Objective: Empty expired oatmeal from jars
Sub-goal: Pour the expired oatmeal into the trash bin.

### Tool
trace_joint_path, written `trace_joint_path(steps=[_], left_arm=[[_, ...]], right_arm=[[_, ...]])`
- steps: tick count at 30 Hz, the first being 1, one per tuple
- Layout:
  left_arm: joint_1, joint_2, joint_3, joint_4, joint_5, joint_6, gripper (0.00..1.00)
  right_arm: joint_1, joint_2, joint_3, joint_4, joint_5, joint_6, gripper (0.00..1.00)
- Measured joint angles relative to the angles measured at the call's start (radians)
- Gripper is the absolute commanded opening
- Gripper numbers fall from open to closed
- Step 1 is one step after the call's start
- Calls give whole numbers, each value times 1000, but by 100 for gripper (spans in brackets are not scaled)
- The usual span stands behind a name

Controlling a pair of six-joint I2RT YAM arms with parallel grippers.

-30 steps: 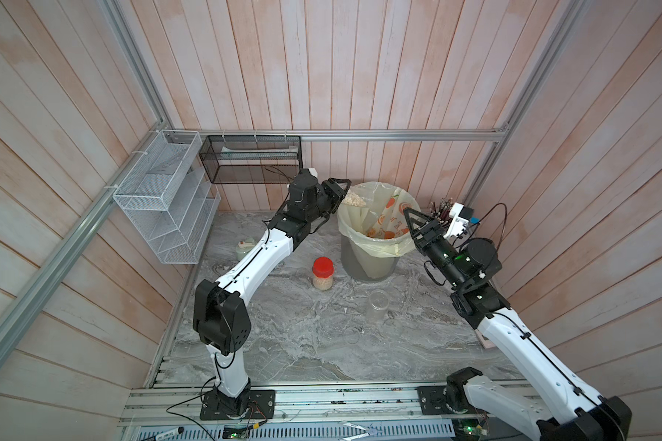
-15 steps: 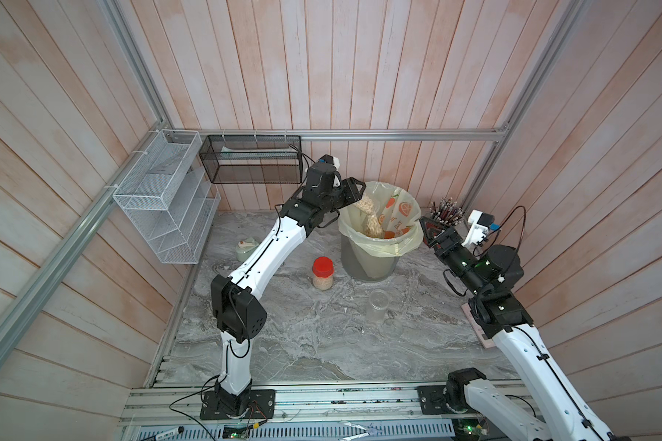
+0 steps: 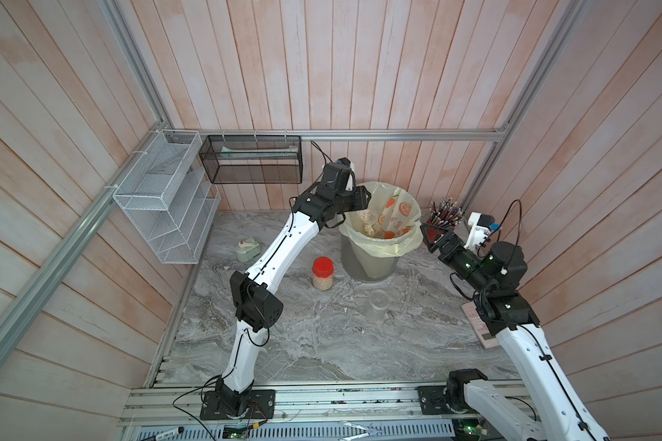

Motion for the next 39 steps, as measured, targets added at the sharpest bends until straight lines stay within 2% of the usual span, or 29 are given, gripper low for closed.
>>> trace_joint_path(steps=[9,14,20,32,35,39], left_arm=[[-55,13,66,-46,-206,200,3],[-106,14,80,-44,-254,274,1],[-113,0,19,-2,-307,326,3],[-151,0,32,-9,-234,335,1],[-139,-10,10,-11,-190,325,5],[-109,-18,20,-41,-154,317,4]], right_arm=[[0,-7,-5,-38,-8,-27,98],[5,-13,-6,-71,-11,-42,98],[33,-8,-5,-90,-11,-59,98],[113,13,8,-124,33,-108,98],[159,17,30,-123,51,-128,98],[177,29,43,-119,59,-142,98]])
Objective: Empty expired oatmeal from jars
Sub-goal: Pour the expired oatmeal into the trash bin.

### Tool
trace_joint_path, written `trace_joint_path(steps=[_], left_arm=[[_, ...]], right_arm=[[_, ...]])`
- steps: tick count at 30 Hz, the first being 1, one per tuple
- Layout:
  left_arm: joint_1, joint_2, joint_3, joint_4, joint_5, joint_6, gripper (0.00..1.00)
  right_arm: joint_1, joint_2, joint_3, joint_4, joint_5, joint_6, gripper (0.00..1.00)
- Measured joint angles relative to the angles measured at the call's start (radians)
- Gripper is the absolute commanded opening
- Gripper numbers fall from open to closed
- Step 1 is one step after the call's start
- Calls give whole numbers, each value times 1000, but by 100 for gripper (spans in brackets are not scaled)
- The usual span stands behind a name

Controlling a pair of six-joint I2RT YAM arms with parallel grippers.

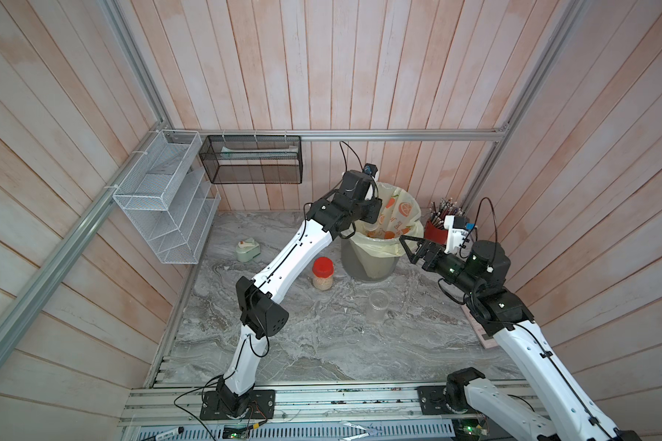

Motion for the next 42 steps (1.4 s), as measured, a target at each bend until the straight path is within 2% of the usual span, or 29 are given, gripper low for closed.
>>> trace_joint_path(steps=[2,4,5,7,11,22,28,33,35,39,42], left_arm=[[9,-7,5,-16,13,-14,1],[10,-22,-5,-28,37,-34,4],[8,-43,-41,-11,44,-37,6],[6,-89,-113,3,43,-39,3],[11,-64,-2,-47,47,-53,4],[22,-60,-28,-41,77,-93,6],[48,-42,18,-45,150,-133,4],[45,-33,38,-52,154,-134,9],[39,-40,21,-40,153,-131,7],[48,-40,10,-35,194,-143,5],[93,-40,-8,-16,287,-206,5]], right_arm=[[3,6,0,0,6,0,98],[6,7,0,0,10,0,98],[8,6,0,0,14,0,98],[10,5,0,0,18,0,98],[24,5,0,-3,19,-8,98],[67,6,-6,19,40,0,98],[104,6,3,2,74,3,98],[114,-2,4,-4,115,8,98],[115,-1,3,-2,118,13,98],[127,9,3,9,126,31,98],[130,31,4,21,124,43,98]])
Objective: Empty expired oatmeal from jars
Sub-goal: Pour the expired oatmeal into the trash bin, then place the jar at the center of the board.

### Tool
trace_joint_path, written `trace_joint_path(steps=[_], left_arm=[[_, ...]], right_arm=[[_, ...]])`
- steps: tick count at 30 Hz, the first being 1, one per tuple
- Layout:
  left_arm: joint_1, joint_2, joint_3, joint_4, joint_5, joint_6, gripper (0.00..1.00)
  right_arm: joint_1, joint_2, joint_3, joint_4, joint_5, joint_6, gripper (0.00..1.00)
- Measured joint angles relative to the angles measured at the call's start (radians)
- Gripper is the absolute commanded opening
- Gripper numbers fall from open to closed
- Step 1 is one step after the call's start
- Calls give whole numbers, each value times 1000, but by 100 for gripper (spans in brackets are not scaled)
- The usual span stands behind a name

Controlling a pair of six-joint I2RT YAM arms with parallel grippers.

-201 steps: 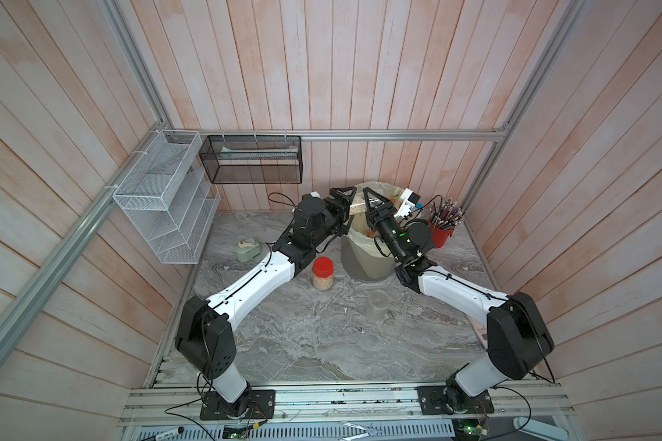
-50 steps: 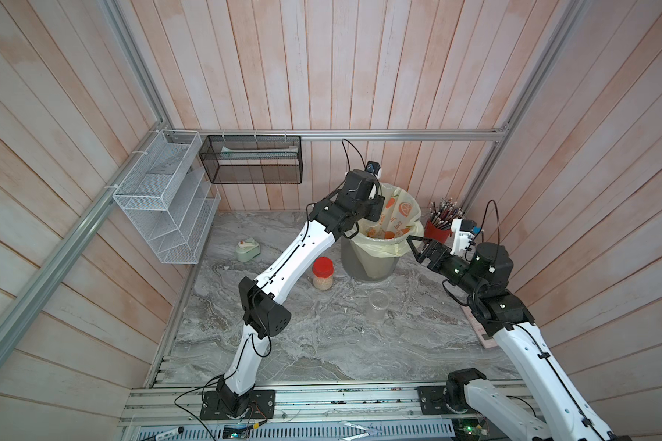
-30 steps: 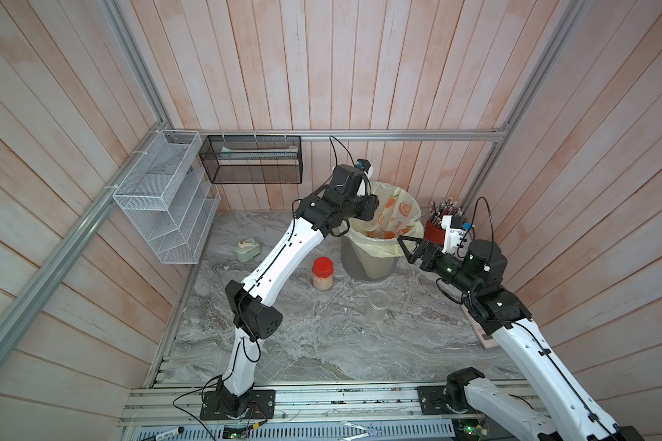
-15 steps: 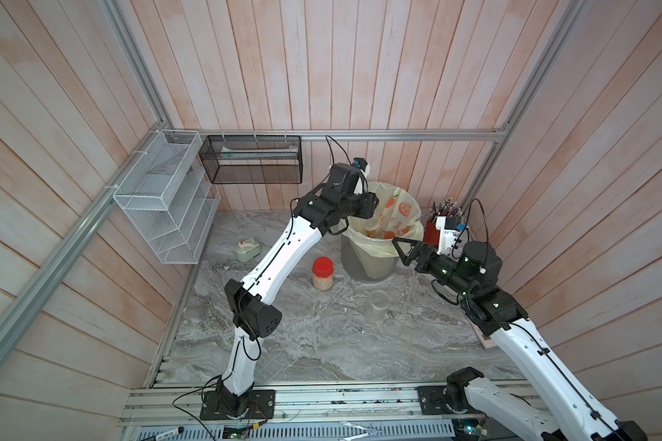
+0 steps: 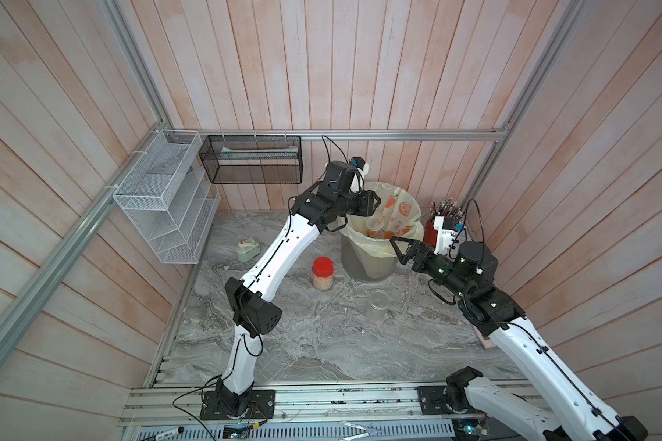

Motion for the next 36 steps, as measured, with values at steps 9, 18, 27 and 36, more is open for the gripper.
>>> trace_joint_path(steps=[9,18,27,36], left_arm=[[50,-198,-279,227,36,-172,6],[47,-497,-777,678,-18,-497,7],[47,-665,-1114,962,-120,-811,6],[20,-805,-1268,1112,-174,-977,6]], right_arm=[[0,14,-32,143,-22,104,98],[17,74,-57,387,-63,219,98],[187,171,-67,587,49,275,93],[304,261,-86,747,169,309,91]])
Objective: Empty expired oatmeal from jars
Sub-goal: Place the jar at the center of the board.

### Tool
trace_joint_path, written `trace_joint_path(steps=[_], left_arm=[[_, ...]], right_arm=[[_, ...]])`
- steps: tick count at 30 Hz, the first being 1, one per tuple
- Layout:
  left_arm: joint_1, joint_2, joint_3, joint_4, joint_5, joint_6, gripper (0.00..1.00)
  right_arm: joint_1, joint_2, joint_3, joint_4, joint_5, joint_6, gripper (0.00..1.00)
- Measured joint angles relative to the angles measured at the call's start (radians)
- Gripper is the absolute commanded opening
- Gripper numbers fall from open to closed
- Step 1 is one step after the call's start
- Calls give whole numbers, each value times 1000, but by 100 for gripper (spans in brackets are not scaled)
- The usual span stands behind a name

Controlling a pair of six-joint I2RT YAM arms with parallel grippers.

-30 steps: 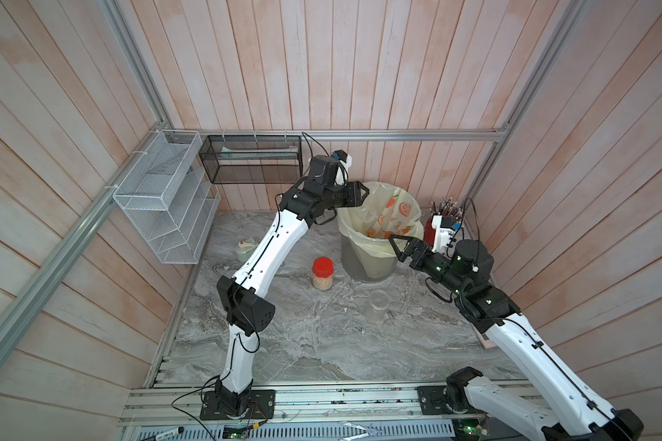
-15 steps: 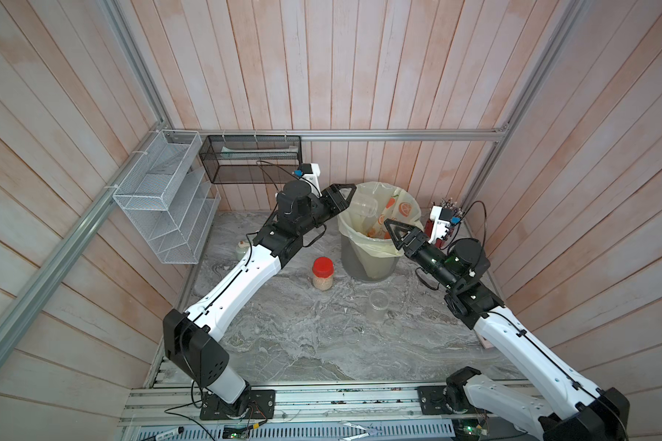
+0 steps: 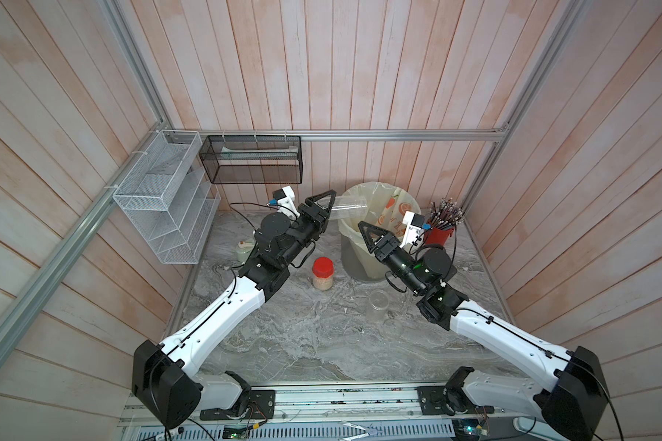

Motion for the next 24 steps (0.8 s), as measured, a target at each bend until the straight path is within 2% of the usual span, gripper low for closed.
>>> trace_joint_path(steps=[14,19,24], left_arm=[[-36,-85,-188,64,-19,-108,6],[-61,-105,-216,81,-20,-121,6],[-74,-121,-246,108,-22,-125,6]], right_arm=[[81,91,24,139,55,-5,87],[83,101,35,177,71,0,79],[89,135,48,191,66,5,74]])
